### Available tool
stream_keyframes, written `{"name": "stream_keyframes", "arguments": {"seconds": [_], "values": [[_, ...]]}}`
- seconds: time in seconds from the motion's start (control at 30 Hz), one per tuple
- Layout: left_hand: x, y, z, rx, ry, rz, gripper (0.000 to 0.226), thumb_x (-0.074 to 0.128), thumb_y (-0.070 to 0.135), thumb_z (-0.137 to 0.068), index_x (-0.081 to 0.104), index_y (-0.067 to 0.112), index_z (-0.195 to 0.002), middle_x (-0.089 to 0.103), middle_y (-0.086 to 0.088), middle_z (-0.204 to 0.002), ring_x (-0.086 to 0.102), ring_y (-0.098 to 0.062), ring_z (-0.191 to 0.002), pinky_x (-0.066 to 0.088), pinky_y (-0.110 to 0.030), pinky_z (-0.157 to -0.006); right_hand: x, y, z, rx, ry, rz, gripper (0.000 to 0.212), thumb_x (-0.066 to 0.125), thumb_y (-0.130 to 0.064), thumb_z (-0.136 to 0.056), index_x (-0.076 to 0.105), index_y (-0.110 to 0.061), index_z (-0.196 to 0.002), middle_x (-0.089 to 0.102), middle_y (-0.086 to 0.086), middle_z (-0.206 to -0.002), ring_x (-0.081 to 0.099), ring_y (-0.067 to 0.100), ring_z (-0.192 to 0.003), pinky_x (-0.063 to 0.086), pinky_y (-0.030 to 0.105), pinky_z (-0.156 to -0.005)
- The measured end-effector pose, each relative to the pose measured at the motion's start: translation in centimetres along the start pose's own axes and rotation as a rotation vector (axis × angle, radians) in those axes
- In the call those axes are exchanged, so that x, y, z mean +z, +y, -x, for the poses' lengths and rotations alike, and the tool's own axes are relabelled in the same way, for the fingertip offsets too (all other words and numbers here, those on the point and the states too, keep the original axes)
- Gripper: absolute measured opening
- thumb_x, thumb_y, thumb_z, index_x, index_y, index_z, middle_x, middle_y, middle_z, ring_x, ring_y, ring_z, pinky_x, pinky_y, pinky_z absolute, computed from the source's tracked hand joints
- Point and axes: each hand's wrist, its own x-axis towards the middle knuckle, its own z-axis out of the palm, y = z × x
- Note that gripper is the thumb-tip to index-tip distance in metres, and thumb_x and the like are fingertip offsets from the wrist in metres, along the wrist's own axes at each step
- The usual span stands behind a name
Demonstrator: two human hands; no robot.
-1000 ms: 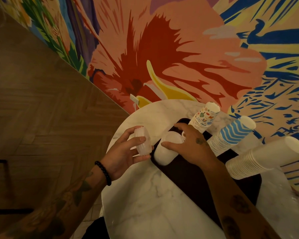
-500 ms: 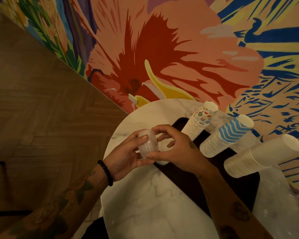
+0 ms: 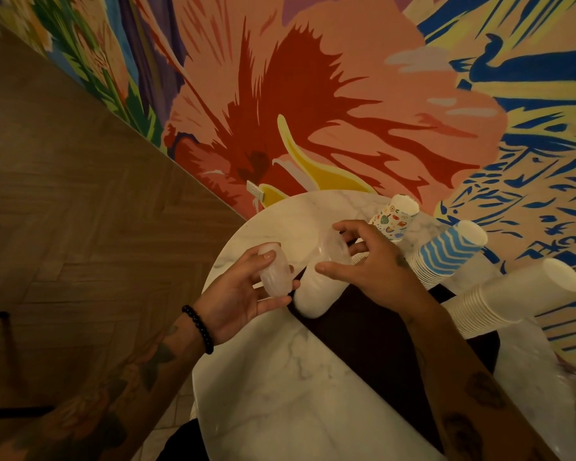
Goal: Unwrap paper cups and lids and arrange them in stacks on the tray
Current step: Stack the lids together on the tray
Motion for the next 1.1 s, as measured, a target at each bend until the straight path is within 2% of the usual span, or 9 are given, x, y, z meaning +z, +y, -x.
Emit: {"name": "stream_keyframes", "arguments": {"seconds": [0.17, 0.27, 0.33, 0.5, 0.63, 0.83, 0.97, 1.1], "values": [[-0.1, -0.3, 0.0, 0.015, 0.030, 0.005, 0.048, 0.064, 0.032, -0.085, 0.058, 0.023, -0.132, 0.063, -0.020, -0.130, 0.066, -0.038, -0.112, 0.062, -0.040, -0.077, 0.4, 1.6, -0.5, 0.037, -0.007, 0.236, 0.069, 0.085, -0.051, -0.071, 0.054, -0.032, -0.129, 0.051, -0.009, -0.120, 0.051, 0.010, -0.107, 0.044, 0.028, -0.085], [-0.3, -0.3, -0.1, 0.017, 0.035, -0.001, 0.048, 0.064, 0.029, -0.086, 0.057, 0.023, -0.133, 0.061, -0.020, -0.132, 0.066, -0.038, -0.113, 0.061, -0.040, -0.079, 1.2, 2.4, -0.6, 0.046, -0.032, 0.304, 0.069, 0.085, -0.054, -0.070, 0.056, -0.030, -0.127, 0.053, -0.008, -0.119, 0.051, 0.013, -0.109, 0.048, 0.035, -0.088], [-0.4, -0.2, -0.2, 0.017, 0.037, 0.000, 0.050, 0.066, 0.026, -0.085, 0.056, 0.023, -0.134, 0.059, -0.020, -0.134, 0.066, -0.038, -0.114, 0.061, -0.041, -0.080, 1.7, 2.7, -0.5, 0.062, -0.048, 0.318, 0.070, 0.086, -0.052, -0.070, 0.055, -0.029, -0.128, 0.052, -0.008, -0.121, 0.051, 0.014, -0.112, 0.048, 0.037, -0.091], [-0.8, -0.1, -0.4, 0.011, 0.047, 0.010, 0.055, 0.069, 0.018, -0.082, 0.055, 0.025, -0.134, 0.055, -0.020, -0.138, 0.064, -0.039, -0.117, 0.060, -0.042, -0.082, 2.1, 2.7, -0.3, 0.081, -0.052, 0.314, 0.072, 0.088, -0.045, -0.071, 0.054, -0.027, -0.131, 0.049, -0.005, -0.127, 0.046, 0.011, -0.111, 0.040, 0.028, -0.085], [-0.7, -0.2, -0.6, 0.006, 0.045, -0.009, 0.057, 0.077, 0.020, -0.081, 0.056, 0.025, -0.134, 0.056, -0.020, -0.138, 0.061, -0.040, -0.121, 0.059, -0.043, -0.084, 2.5, 2.5, -0.3, 0.064, -0.050, 0.390, 0.071, 0.084, -0.050, -0.073, 0.052, -0.028, -0.132, 0.049, -0.006, -0.129, 0.049, 0.016, -0.114, 0.046, 0.037, -0.091], [-0.5, -0.1, -0.6, 0.002, 0.044, -0.017, 0.061, 0.075, 0.024, -0.075, 0.057, 0.025, -0.133, 0.056, -0.019, -0.138, 0.059, -0.040, -0.123, 0.059, -0.042, -0.083, 3.0, 2.2, -0.4, 0.085, -0.070, 0.404, 0.067, 0.082, -0.050, -0.075, 0.051, -0.031, -0.131, 0.047, -0.006, -0.132, 0.049, 0.019, -0.119, 0.047, 0.046, -0.097], [-0.4, -0.1, -0.4, -0.001, 0.045, -0.020, 0.060, 0.078, 0.025, -0.077, 0.057, 0.025, -0.133, 0.057, -0.018, -0.137, 0.059, -0.040, -0.122, 0.060, -0.042, -0.082, 2.8, 1.9, -0.6, 0.111, -0.063, 0.374, 0.069, 0.086, -0.051, -0.071, 0.055, -0.030, -0.128, 0.049, -0.005, -0.130, 0.049, 0.019, -0.117, 0.049, 0.041, -0.093], [-0.5, -0.1, -0.2, 0.001, 0.037, -0.005, 0.060, 0.077, 0.024, -0.078, 0.056, 0.024, -0.135, 0.056, -0.019, -0.138, 0.060, -0.040, -0.122, 0.060, -0.042, -0.082, 3.0, 2.0, -0.5, 0.106, -0.068, 0.370, 0.055, 0.088, -0.047, -0.069, 0.057, -0.028, -0.111, 0.047, -0.004, -0.124, 0.049, 0.016, -0.104, 0.047, 0.033, -0.082]]}}
